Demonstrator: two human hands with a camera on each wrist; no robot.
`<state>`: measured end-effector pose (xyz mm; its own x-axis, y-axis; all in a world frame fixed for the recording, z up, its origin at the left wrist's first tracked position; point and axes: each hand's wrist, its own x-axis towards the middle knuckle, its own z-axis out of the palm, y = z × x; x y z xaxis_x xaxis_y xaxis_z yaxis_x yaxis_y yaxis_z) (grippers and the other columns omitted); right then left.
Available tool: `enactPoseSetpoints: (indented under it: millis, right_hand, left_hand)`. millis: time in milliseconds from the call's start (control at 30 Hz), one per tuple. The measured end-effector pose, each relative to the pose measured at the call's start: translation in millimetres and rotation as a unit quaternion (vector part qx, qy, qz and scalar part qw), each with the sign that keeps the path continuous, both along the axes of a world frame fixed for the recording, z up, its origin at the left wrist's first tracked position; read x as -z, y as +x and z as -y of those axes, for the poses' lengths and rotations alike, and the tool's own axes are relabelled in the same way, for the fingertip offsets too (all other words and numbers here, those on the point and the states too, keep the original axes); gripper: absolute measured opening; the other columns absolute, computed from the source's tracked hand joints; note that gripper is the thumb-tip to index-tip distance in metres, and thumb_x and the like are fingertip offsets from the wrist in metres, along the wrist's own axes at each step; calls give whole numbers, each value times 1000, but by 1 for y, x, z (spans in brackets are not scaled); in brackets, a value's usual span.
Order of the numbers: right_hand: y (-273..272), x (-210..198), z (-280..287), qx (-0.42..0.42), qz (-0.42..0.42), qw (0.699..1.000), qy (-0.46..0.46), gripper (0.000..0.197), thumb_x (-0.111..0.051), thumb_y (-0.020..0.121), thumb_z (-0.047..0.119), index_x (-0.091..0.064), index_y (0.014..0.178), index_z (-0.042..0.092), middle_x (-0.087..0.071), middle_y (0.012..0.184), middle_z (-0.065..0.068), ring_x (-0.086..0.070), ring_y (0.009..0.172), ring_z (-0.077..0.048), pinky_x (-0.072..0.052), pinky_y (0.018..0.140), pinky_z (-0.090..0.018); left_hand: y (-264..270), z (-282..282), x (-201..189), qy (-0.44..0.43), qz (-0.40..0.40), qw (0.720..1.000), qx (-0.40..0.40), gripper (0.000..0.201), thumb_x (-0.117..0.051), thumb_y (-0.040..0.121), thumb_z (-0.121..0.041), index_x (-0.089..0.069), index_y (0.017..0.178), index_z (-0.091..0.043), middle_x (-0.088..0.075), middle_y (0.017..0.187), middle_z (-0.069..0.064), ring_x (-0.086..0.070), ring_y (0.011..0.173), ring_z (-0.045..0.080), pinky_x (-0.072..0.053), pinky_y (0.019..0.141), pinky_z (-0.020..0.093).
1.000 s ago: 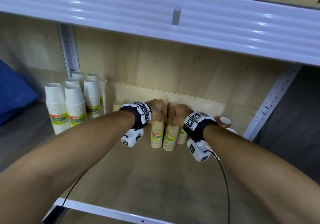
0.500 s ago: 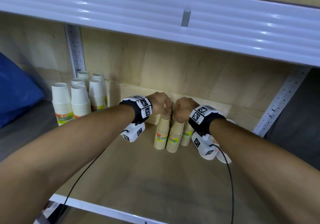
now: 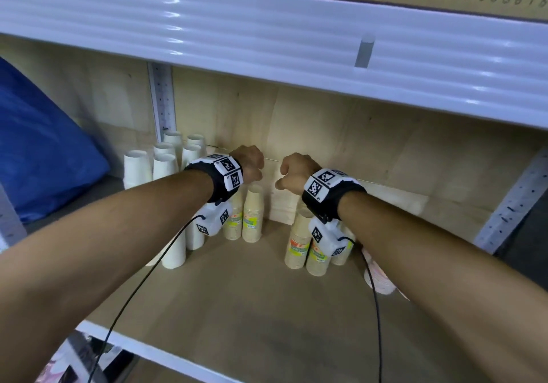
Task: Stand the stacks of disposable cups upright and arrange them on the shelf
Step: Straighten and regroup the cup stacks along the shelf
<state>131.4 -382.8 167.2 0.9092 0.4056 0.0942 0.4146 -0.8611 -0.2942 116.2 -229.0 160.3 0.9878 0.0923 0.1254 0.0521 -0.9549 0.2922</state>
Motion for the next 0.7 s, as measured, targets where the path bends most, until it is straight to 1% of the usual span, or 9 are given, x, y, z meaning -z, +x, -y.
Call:
enactPoseSetpoints:
  millis: [133, 233, 300, 433, 500, 567, 600, 633, 700]
  right_hand:
    - [3, 14, -28, -19, -12, 1000, -12, 44, -72, 80, 25, -60, 120, 12, -61, 119, -10, -62, 102, -27, -48, 76, -26]
    - [7, 26, -44, -34, -30, 999, -22, 49, -71, 82, 27, -55, 126, 14, -56, 125, -10, -59, 109, -27, -48, 82, -28]
    - [8, 33, -53, -44, -32, 998, -27, 53, -71, 82, 25, -52, 131, 14, -54, 130, -10, -57, 115, -28, -46, 86, -29]
    - [10, 43, -68, -59, -32, 997, -41, 54, -69, 80, 24, -52, 130, 11, -58, 128, -12, -59, 112, -30, -47, 84, -30]
    - [12, 48, -73, -66, -33, 996, -50, 45, -68, 80, 26, -56, 121, 12, -60, 123, -12, -61, 106, -31, -49, 81, -32]
    - [13, 50, -76, -59, -39, 996, -62, 21, -65, 81, 29, -58, 97, 18, -63, 117, -11, -62, 101, -32, -49, 77, -33]
    - [14, 52, -77, -59, -40, 995, -65, 14, -64, 82, 29, -52, 83, 22, -64, 114, -11, -62, 99, -32, -47, 74, -32]
    - [15, 55, -77, -56, -41, 995, -65, 23, -63, 84, 27, -44, 72, 25, -64, 111, -11, -62, 98, -31, -44, 72, -31]
    - [17, 60, -78, -55, -49, 995, -65, 33, -62, 85, 26, -36, 64, 26, -65, 109, -12, -62, 98, -32, -42, 71, -30]
  left_hand:
    - [3, -12, 15, 0, -28, 999, -42, 42, -58, 93, -14, -51, 134, -15, -47, 137, 6, -50, 123, 24, -39, 81, 25]
    - [6, -18, 28, 13, -47, 998, -47, 45, -53, 96, -13, -43, 140, -12, -42, 142, 9, -46, 129, 25, -41, 93, 28]
    - [9, -20, 37, 24, -45, 998, -39, 45, -49, 99, -15, -41, 143, -10, -40, 145, 10, -43, 132, 25, -38, 99, 28]
    - [12, -21, 49, 44, -55, 997, -37, 41, -47, 100, -15, -45, 139, -3, -47, 140, 15, -50, 127, 28, -41, 96, 29]
    - [12, -26, 55, 50, -70, 996, -29, 36, -49, 98, -15, -51, 132, -2, -53, 134, 15, -54, 121, 29, -43, 86, 31]
    - [14, -30, 60, 44, -76, 996, -29, 30, -51, 95, -14, -56, 123, -2, -57, 126, 14, -58, 112, 29, -38, 74, 28]
    - [14, -33, 61, 39, -74, 996, -32, 28, -52, 93, -14, -58, 118, -3, -58, 122, 14, -59, 109, 28, -37, 72, 27]
    - [14, -34, 62, 35, -73, 996, -34, 27, -54, 91, -14, -59, 115, -4, -59, 119, 13, -60, 108, 28, -38, 71, 27]
    - [15, -38, 65, 37, -60, 997, -31, 26, -57, 90, -14, -61, 115, -6, -60, 117, 10, -60, 109, 26, -42, 73, 28]
